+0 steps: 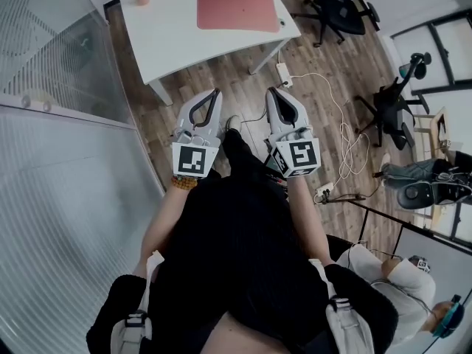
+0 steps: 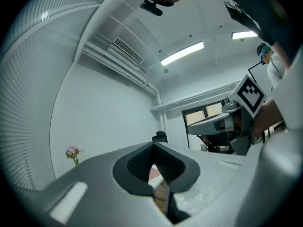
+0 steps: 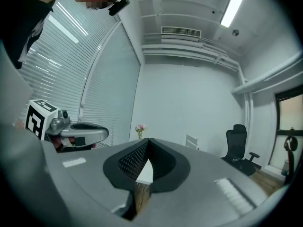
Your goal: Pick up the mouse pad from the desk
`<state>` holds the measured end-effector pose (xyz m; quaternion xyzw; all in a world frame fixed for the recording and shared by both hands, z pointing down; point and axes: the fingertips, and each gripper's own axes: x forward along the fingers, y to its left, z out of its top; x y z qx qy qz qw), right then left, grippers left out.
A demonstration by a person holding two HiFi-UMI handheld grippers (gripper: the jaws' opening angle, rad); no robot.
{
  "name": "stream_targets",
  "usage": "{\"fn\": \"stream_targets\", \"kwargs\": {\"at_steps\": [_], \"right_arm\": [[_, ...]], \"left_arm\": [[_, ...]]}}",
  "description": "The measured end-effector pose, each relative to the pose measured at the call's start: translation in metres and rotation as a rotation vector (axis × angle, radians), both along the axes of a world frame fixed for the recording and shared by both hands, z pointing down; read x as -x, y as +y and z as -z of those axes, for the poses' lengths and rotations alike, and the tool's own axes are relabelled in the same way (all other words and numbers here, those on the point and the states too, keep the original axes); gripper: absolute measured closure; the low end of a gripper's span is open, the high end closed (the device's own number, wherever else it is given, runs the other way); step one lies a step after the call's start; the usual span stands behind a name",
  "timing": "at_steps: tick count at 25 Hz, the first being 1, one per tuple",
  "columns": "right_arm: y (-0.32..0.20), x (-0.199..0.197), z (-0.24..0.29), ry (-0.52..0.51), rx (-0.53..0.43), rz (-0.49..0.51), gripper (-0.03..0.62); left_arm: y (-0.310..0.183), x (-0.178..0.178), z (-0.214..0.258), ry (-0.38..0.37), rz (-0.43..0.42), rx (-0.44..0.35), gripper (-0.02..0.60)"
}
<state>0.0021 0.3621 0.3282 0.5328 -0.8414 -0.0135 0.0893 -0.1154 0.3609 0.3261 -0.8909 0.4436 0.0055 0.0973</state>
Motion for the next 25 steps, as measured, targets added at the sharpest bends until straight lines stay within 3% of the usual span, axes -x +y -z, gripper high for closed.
{"fn": "stream_targets", "kwargs": {"at_steps": [9,19,25], "right_arm": [[-0.065,-0.054,-0.021,-0.039,0.034,-0.017,0.568],[-0.167,-0.134,-0.036,-0.054,0.066,-0.007,0.568],[-0.222,-0.172,-0.045,-0.088,0.104,0.03,0.568]], "left_arm": [[-0.053,-0.03,-0.017,-0.082,0.007,0.031,0.581],[-0.146,-0.103,-0.022,-0.202,-0.027,0.057,0.581],[-0.192,-0.141,-0.027,-0.255,-0.004,0.091,0.581]]}}
